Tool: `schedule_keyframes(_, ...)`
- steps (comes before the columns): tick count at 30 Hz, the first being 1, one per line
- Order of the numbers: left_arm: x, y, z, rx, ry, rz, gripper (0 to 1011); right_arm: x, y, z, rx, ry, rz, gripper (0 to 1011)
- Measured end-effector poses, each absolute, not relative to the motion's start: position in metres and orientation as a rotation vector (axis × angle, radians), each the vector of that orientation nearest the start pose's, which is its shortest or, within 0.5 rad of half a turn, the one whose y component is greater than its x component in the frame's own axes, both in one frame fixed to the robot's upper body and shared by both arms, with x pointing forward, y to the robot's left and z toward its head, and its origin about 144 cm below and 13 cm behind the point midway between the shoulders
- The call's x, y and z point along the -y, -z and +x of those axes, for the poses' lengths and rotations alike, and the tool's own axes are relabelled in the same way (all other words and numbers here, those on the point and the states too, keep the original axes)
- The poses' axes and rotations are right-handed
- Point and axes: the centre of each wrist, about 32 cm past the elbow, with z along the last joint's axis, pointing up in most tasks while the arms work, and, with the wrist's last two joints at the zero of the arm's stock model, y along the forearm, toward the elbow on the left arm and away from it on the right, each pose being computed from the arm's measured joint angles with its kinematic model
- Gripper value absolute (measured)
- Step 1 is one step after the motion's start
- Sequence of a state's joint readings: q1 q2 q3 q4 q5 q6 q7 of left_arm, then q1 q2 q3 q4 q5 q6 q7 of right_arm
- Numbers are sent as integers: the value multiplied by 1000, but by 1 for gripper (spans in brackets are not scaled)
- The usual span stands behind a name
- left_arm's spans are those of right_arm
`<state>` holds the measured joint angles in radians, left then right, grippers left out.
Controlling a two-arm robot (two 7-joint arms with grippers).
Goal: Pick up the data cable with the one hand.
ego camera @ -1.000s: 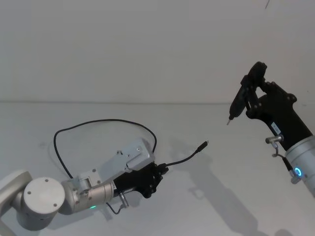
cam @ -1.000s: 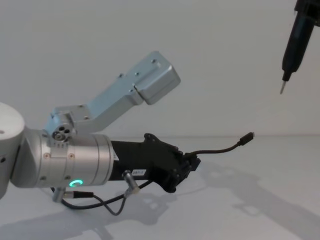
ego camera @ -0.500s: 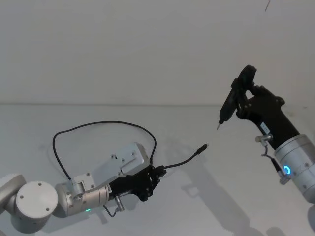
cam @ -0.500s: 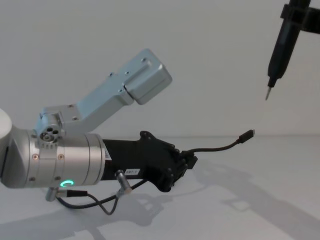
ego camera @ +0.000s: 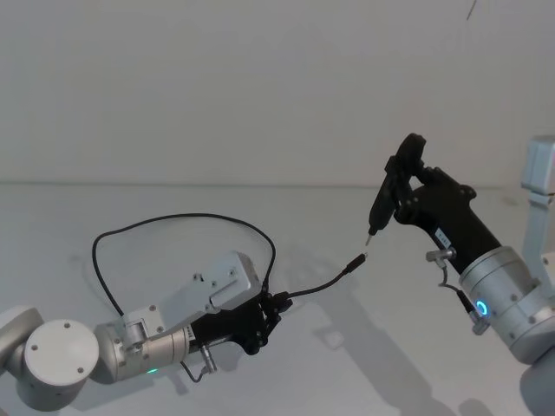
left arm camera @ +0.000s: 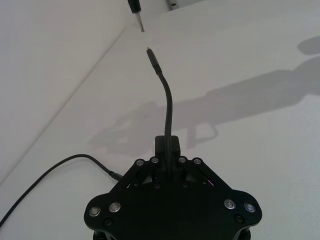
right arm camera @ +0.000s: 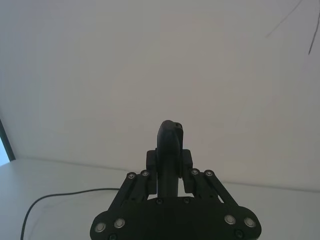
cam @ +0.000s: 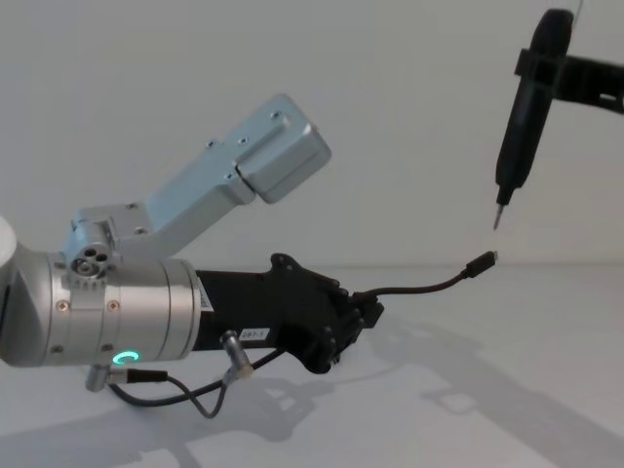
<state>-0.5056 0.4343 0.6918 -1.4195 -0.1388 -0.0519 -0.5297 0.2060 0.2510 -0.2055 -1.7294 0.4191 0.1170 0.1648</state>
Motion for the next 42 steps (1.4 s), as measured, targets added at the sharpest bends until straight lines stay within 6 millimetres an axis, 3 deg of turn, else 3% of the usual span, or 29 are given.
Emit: schedule_keyframes(42, -187, -1211, 543, 407, -485, 303, 40, 212, -1240, 500, 78, 1154, 179, 279)
